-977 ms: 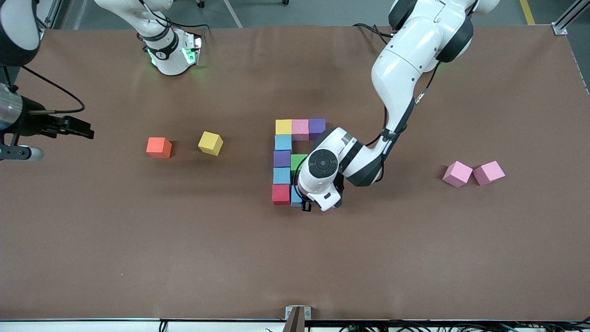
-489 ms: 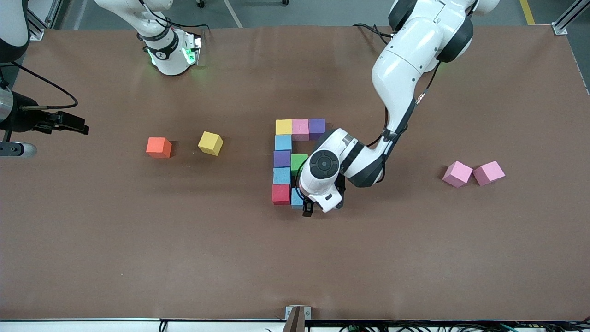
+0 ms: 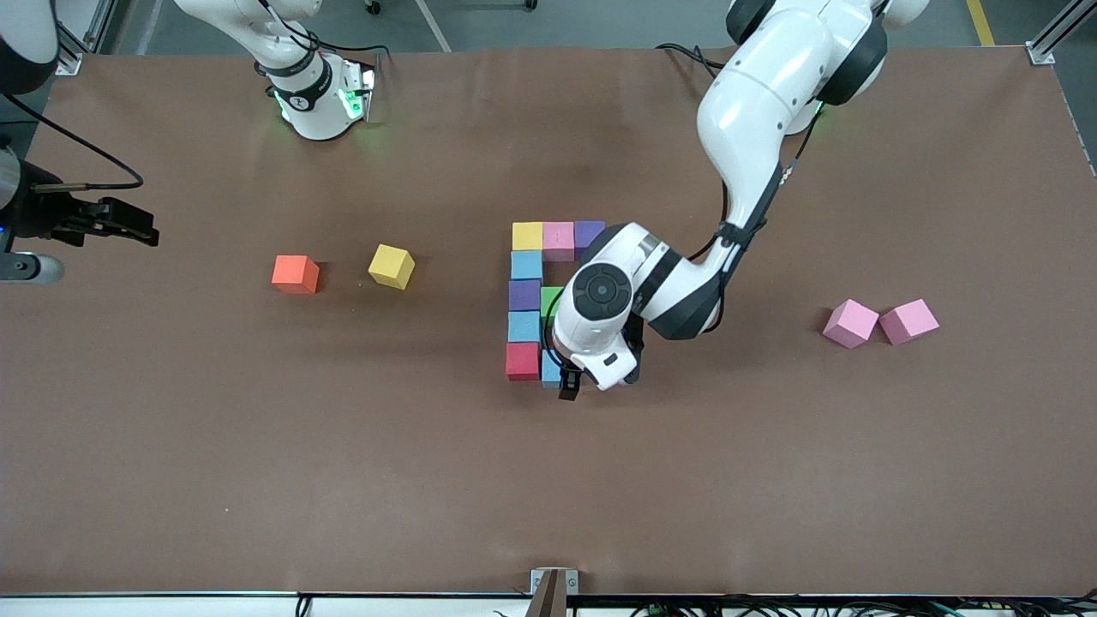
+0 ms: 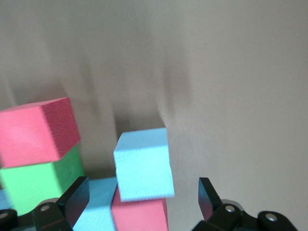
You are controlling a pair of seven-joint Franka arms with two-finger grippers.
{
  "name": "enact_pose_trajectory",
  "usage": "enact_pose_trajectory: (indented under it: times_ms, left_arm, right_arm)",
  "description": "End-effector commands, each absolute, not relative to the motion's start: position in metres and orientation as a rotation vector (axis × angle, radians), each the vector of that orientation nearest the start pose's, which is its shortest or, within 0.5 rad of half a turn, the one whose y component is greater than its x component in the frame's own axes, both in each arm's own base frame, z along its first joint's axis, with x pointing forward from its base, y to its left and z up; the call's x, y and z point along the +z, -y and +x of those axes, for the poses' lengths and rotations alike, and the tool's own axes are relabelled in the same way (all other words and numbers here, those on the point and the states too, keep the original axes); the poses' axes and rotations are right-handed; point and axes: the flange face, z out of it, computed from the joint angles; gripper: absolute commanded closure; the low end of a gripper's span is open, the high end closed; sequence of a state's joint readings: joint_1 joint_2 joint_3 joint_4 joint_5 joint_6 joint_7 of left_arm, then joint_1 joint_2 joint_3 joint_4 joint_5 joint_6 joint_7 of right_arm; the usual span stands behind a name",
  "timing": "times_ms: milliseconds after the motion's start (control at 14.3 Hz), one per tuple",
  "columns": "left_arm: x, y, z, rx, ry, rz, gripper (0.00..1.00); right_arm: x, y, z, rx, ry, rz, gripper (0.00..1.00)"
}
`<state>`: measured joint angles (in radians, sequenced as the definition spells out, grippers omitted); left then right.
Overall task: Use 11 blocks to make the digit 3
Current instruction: 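Release cyan and move the left gripper to the pink blocks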
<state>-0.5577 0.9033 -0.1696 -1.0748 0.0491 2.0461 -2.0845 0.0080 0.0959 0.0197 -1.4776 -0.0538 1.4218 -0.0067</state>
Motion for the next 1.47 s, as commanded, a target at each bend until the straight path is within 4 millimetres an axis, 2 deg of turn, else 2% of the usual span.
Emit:
enact_pose_trajectory:
  times_ms: [0, 70, 279, 419, 628, 698, 838, 908, 977, 1047, 1187, 1396]
  left_arm:
    - [0.342, 0.463, 0.612, 0.095, 1.957, -2.531, 0.0]
    - [0.353, 0.445, 0.615, 0.1, 1.88, -2.549, 0.0]
    - [0.371, 0.363, 0.639, 0.106, 1.694, -2.628, 0.0]
    - [0.372, 0.31, 0.648, 0.119, 1.552, -2.691, 0.0]
    - [0.364, 0.231, 0.645, 0.114, 1.45, -2.71, 0.0]
    - [0.355, 0.205, 0.64, 0.061, 1.432, -2.696, 0.0]
    - [0.33, 0.171, 0.617, -0.04, 1.366, -2.73, 0.0]
    - [0.32, 0.145, 0.608, -0.08, 1.319, -2.757, 0.0]
    - [0.313, 0.116, 0.601, -0.09, 1.244, -2.773, 0.0]
    - [0.307, 0.079, 0.596, -0.065, 1.196, -2.78, 0.0]
    - [0.3, 0.022, 0.586, -0.037, 1.132, -2.799, 0.0]
    - [0.278, -0.039, 0.562, -0.033, 1.071, -2.843, 0.0]
  right_arm:
    - [0.604, -0.008, 0.566, 0.253, 0.059, -3.206, 0.0]
    - [0.605, -0.003, 0.568, 0.248, 0.042, -3.201, 0.0]
    - [0.641, -0.004, 0.563, 0.191, 0.042, -3.194, 0.0]
    - [0.661, -0.005, 0.561, 0.142, 0.039, -3.196, 0.0]
    - [0.665, -0.008, 0.559, 0.139, 0.045, -3.196, 0.0]
    - [0.666, -0.008, 0.558, 0.136, 0.036, -3.178, 0.0]
    - [0.665, -0.002, 0.559, 0.133, 0.037, -3.143, 0.0]
    - [0.666, -0.005, 0.558, 0.13, 0.036, -3.139, 0.0]
    - [0.666, -0.008, 0.557, 0.133, 0.04, -3.142, 0.0]
    - [0.666, -0.01, 0.555, 0.154, 0.039, -3.143, 0.0]
    - [0.665, -0.005, 0.549, 0.211, 0.039, -3.132, 0.0]
    - [0.664, -0.008, 0.536, 0.335, 0.039, -3.14, 0.0]
